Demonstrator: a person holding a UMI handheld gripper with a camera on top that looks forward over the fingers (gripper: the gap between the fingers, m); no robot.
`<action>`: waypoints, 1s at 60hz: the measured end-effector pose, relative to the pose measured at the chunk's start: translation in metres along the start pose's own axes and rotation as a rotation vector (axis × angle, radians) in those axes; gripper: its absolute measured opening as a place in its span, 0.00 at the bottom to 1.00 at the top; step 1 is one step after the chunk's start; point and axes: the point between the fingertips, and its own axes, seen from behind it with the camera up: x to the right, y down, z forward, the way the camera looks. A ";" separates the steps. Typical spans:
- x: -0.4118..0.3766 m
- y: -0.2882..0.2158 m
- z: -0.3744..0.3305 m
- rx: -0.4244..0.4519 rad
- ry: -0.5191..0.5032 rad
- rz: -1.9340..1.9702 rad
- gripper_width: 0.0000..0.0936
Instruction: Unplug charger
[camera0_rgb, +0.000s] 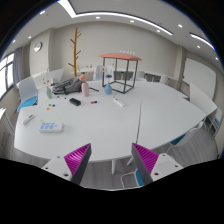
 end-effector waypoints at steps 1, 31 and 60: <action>-0.001 0.000 0.000 0.001 -0.003 -0.001 0.91; -0.262 -0.003 0.021 0.012 -0.201 -0.136 0.91; -0.461 0.003 0.123 0.059 -0.207 -0.133 0.91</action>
